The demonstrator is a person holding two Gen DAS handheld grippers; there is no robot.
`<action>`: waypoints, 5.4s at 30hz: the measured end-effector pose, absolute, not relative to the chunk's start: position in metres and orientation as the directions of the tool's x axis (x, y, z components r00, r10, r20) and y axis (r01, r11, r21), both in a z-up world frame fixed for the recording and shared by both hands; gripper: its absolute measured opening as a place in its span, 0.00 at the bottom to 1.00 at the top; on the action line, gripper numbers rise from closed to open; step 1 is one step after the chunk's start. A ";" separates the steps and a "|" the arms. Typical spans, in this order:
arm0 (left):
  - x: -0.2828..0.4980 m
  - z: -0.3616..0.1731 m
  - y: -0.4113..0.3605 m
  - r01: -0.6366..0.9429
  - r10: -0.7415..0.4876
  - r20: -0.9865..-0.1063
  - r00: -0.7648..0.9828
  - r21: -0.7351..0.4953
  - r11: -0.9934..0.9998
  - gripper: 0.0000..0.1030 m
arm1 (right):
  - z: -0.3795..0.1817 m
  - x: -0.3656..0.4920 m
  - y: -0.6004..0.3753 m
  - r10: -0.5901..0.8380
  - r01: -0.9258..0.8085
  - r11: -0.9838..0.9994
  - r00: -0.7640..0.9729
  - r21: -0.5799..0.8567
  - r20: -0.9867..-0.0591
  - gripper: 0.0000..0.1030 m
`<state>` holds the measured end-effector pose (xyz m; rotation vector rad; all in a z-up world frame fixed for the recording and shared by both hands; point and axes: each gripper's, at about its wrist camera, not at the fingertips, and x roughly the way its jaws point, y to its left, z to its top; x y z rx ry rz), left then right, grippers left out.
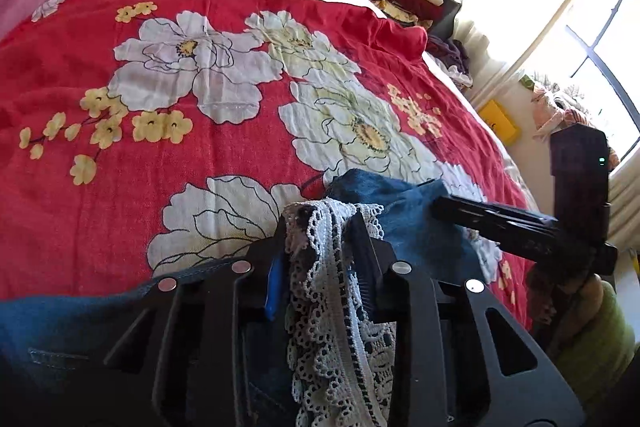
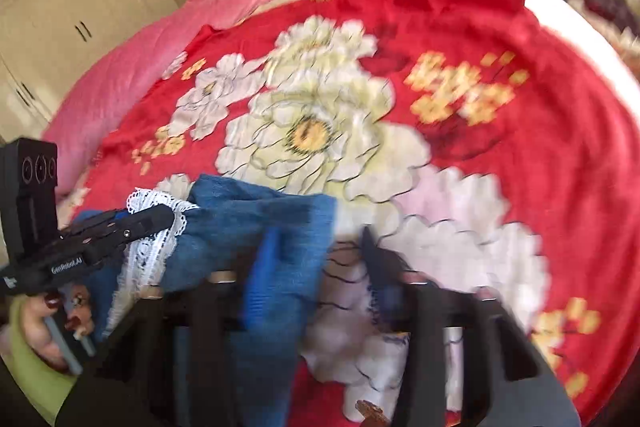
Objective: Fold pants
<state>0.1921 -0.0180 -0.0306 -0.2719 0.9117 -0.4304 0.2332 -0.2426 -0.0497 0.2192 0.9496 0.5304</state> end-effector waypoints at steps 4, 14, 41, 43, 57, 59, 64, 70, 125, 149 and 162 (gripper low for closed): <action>0.194 -0.025 -0.010 0.226 -0.429 -0.701 0.570 -0.367 0.902 0.18 | -0.034 0.231 -0.224 0.434 -0.359 0.894 0.541 0.269 -0.721 0.11; 0.178 -0.012 0.000 0.213 -0.390 -0.716 0.579 -0.328 0.920 0.25 | 0.001 0.137 -0.223 0.420 -0.506 0.862 0.666 0.040 -0.616 0.37; 0.150 -0.038 -0.013 0.225 -0.353 -0.772 0.528 -0.273 0.935 0.44 | -0.034 0.044 -0.110 0.620 -0.837 0.544 0.356 0.056 -0.699 0.05; 0.149 -0.038 -0.013 0.224 -0.350 -0.773 0.530 -0.270 0.936 0.44 | -0.048 0.051 -0.104 0.594 -0.824 0.561 0.327 0.086 -0.735 0.09; 0.100 -0.005 -0.009 0.222 -0.300 -0.733 0.611 -0.206 0.953 0.43 | -0.015 0.055 -0.215 0.612 -0.641 0.733 0.475 0.227 -0.633 0.33; 0.089 -0.003 -0.018 0.245 -0.303 -0.737 0.603 -0.190 0.951 0.43 | -0.024 0.054 -0.222 0.602 -0.622 0.744 0.468 0.243 -0.647 0.33; 0.072 -0.032 -0.044 0.283 -0.270 -0.809 0.522 -0.135 0.950 0.43 | -0.060 0.055 -0.222 0.487 -0.557 0.804 0.414 0.209 -0.769 0.32; 0.069 -0.052 -0.051 0.279 -0.241 -0.835 0.495 -0.109 0.954 0.49 | -0.075 0.050 -0.232 0.510 -0.536 0.803 0.393 0.259 -0.765 0.32; 0.053 -0.046 -0.064 0.354 -0.311 -0.809 0.499 -0.137 0.925 0.45 | -0.054 0.229 -0.149 0.362 -0.490 0.866 0.468 0.104 -0.806 0.67; 0.044 0.000 -0.043 0.280 -0.261 -0.749 0.610 -0.104 0.954 0.90 | 0.082 0.164 -0.210 0.454 -0.471 0.874 0.707 0.117 -0.542 0.95; 0.028 0.025 -0.012 0.181 -0.172 -0.716 0.677 -0.065 0.981 0.91 | 0.111 0.137 -0.198 0.507 -0.525 0.844 0.716 0.109 -0.480 0.95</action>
